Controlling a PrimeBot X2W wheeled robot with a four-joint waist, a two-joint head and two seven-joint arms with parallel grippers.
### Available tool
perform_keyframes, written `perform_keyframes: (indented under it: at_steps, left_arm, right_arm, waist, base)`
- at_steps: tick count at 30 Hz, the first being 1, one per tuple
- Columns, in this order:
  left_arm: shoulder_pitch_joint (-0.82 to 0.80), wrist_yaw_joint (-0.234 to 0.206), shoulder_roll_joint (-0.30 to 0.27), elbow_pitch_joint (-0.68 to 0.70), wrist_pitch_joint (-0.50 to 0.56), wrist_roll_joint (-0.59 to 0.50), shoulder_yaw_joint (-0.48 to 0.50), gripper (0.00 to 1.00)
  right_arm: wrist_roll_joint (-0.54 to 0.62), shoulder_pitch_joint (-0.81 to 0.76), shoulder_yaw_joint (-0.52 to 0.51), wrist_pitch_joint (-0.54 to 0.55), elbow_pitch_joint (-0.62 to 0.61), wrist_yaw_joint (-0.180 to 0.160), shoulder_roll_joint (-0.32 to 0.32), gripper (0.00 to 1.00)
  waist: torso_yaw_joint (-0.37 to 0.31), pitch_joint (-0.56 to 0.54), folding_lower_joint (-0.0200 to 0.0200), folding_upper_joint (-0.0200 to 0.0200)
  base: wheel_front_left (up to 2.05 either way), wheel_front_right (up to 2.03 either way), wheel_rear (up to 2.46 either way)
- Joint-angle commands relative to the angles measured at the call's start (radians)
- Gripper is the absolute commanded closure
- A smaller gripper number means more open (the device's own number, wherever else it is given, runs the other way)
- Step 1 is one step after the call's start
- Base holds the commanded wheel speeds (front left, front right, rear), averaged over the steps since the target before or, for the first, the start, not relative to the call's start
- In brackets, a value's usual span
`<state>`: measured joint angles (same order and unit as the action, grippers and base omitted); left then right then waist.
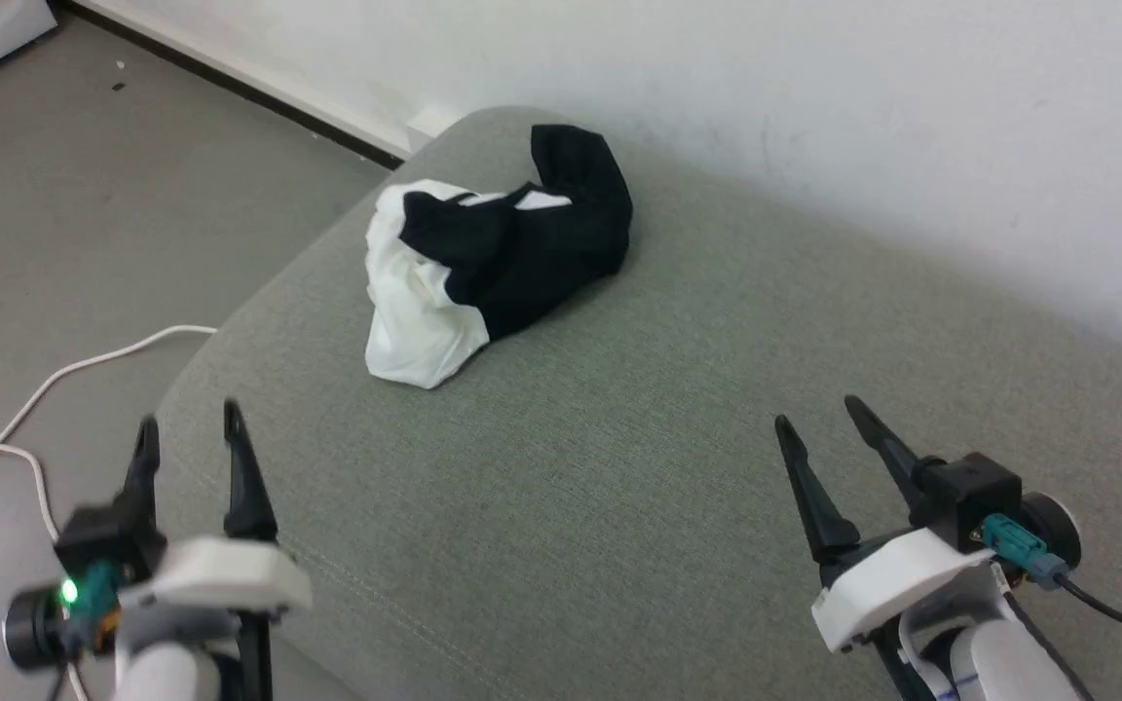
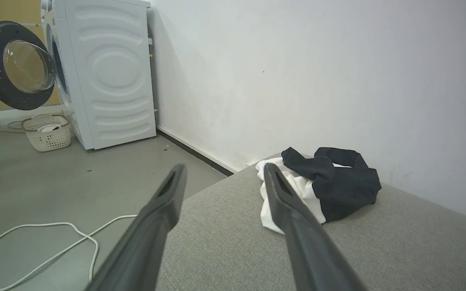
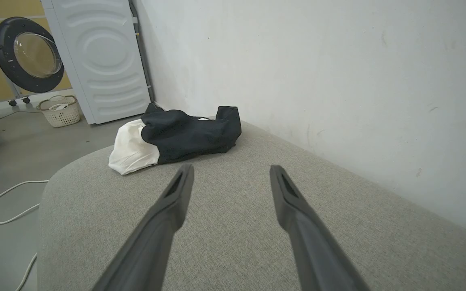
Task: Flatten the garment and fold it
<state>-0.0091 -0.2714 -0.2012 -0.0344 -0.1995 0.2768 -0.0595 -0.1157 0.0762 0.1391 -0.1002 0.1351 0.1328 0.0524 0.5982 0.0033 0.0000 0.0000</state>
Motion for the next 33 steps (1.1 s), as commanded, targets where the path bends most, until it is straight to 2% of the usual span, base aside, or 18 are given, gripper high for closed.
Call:
perform_keyframes:
  at_steps: [1, 7, 11, 17, 23, 33]
  left_arm:
    - [-0.058, 0.018, -0.012, -0.007, 0.011, 0.014, 0.004, 0.0]
    - [-0.308, 0.093, -0.045, -0.104, 0.09, 0.097, 0.026, 0.0]
    - [-0.478, 0.146, -0.088, -0.191, 0.166, 0.159, 0.052, 0.0]
    - [-0.675, 0.187, -0.171, -0.304, 0.334, 0.257, 0.108, 0.0]
    - [-0.77, 0.189, -0.246, -0.405, 0.465, 0.323, 0.16, 0.0]
    - [-0.811, 0.147, -0.256, -0.595, 0.652, 0.437, 0.219, 0.0]
  right_arm:
    - [0.012, 0.022, -0.001, 0.005, -0.012, -0.002, -0.002, 0.0]
    - [0.063, 0.065, -0.002, 0.045, -0.064, -0.002, -0.002, 0.0]
    - [0.104, 0.109, 0.0, 0.069, -0.105, -0.002, -0.002, 0.0]
    - [0.15, 0.184, -0.005, 0.09, -0.167, -0.002, -0.002, 0.0]
    - [0.163, 0.217, -0.02, 0.088, -0.198, -0.002, 0.001, 0.0]
    - [0.162, 0.251, -0.014, 0.068, -0.204, -0.002, 0.001, 0.0]
  waist:
    - [-0.031, 0.055, 0.0, 0.0]
    - [-0.116, 0.207, 0.0, 0.0]
    - [-0.189, 0.327, 0.0, 0.0]
    - [-0.295, 0.509, 0.0, 0.0]
    - [-0.371, 0.634, 0.0, 0.0]
    - [-0.425, 0.704, 0.0, 0.0]
  base:
    - [0.0, 0.0, 0.0]
    - [0.0, 0.0, 0.0]
    - [0.0, 0.0, 0.0]
    - [0.0, 0.0, 0.0]
    - [0.0, 0.0, 0.0]
    - [0.0, 0.0, 0.0]
